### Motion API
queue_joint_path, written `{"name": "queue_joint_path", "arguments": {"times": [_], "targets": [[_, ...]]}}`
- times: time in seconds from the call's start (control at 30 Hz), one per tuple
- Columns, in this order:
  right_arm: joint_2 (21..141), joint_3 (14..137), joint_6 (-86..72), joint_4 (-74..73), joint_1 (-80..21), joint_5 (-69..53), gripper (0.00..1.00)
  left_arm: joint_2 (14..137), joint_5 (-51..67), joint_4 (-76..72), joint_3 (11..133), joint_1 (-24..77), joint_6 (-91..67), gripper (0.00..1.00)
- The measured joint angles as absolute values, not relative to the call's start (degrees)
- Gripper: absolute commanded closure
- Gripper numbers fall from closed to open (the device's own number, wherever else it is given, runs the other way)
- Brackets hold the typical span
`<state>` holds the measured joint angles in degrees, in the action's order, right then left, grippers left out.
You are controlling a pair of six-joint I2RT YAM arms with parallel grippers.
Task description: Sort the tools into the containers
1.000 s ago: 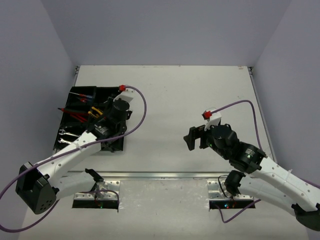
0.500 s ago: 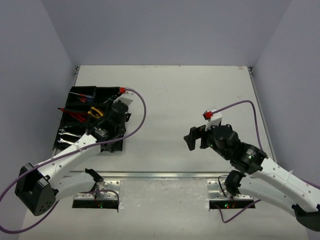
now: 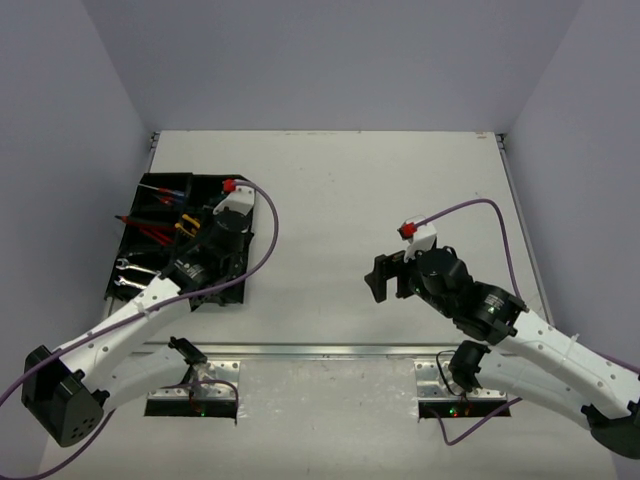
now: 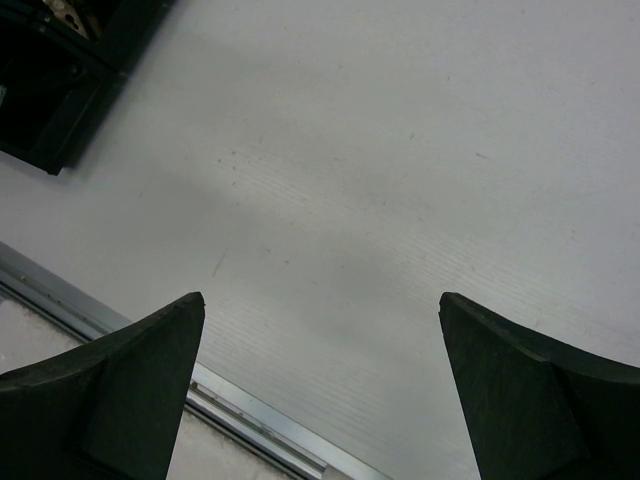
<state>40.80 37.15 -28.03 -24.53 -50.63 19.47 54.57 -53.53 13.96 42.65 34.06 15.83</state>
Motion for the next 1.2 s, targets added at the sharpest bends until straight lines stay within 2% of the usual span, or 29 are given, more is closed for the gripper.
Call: {"name": "queue_joint_path", "arguments": {"times": [0.27,0.47,0.5,0.57,0.67,0.8,0.97,1.0,1.07,1.1,1.2], "targets": [[41.35,37.15,-27.99,-24.53,-50.64,19.03,0.01,53.39,-55.30,16.01,41.07,34.06,15.93,1.00],[41.15,37.15,-27.70,-24.53,-50.63,19.03,0.01,58.47,-53.68,19.41,39.02,34.06,14.66,1.00],[41.17,37.15,-27.63,-24.53,-50.63,19.03,0.01,59.29,-53.28,19.78,38.92,34.06,14.33,0.99],[41.21,37.15,-27.61,-24.53,-50.63,19.00,0.01,59.96,-52.63,20.03,38.58,34.04,14.01,0.91],[41.30,37.15,-27.56,-24.53,-50.63,18.98,0.01,59.98,-51.38,19.27,37.34,34.04,14.16,0.89],[41.76,37.15,-27.31,-24.53,-50.63,19.00,0.01,59.66,-46.68,17.87,34.31,34.04,15.81,1.00],[43.94,37.15,-27.14,-24.53,-50.63,18.73,0.01,60.72,-44.11,17.44,34.13,34.11,17.73,1.00],[44.44,37.15,-27.14,-24.53,-50.63,18.47,0.01,60.91,-43.80,17.39,34.13,34.11,17.96,0.96],[45.18,37.15,-27.13,-24.51,-50.63,17.76,0.01,61.22,-43.41,17.33,34.13,34.11,18.16,0.85],[45.41,37.15,-27.11,-24.51,-50.63,17.48,0.01,61.35,-43.24,17.34,34.13,34.11,18.17,0.76],[45.66,37.15,-27.08,-24.41,-50.63,16.94,0.01,61.53,-41.32,17.53,34.08,34.09,17.02,0.61]]}}
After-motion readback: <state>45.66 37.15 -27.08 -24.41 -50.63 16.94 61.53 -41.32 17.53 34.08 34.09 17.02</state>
